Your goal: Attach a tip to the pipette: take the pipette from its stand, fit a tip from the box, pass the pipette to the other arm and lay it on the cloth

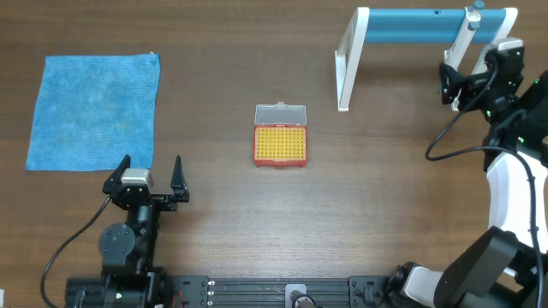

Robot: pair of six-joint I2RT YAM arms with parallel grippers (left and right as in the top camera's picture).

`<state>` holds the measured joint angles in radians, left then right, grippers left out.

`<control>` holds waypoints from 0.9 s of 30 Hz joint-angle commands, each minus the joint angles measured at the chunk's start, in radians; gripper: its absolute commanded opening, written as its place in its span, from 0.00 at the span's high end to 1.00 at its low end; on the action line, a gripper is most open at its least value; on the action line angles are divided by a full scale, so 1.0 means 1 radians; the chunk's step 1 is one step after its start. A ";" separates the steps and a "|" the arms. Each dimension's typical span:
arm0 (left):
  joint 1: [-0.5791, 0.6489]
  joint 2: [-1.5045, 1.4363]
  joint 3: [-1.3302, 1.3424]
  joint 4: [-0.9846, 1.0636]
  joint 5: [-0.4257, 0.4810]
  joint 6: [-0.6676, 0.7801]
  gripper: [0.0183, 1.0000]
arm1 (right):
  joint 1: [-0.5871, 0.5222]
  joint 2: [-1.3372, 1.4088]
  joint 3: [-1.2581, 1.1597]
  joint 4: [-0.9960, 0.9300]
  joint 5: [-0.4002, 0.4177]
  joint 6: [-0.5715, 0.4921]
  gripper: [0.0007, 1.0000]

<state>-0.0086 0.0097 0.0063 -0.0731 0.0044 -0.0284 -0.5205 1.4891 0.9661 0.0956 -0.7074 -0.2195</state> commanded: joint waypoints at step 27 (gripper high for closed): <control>0.001 -0.006 -0.001 -0.008 0.007 -0.009 0.00 | 0.077 0.091 0.011 0.124 0.203 0.135 0.02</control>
<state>-0.0086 0.0097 0.0063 -0.0731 0.0044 -0.0284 -0.4503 1.5635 0.9661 0.2008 -0.5205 -0.1055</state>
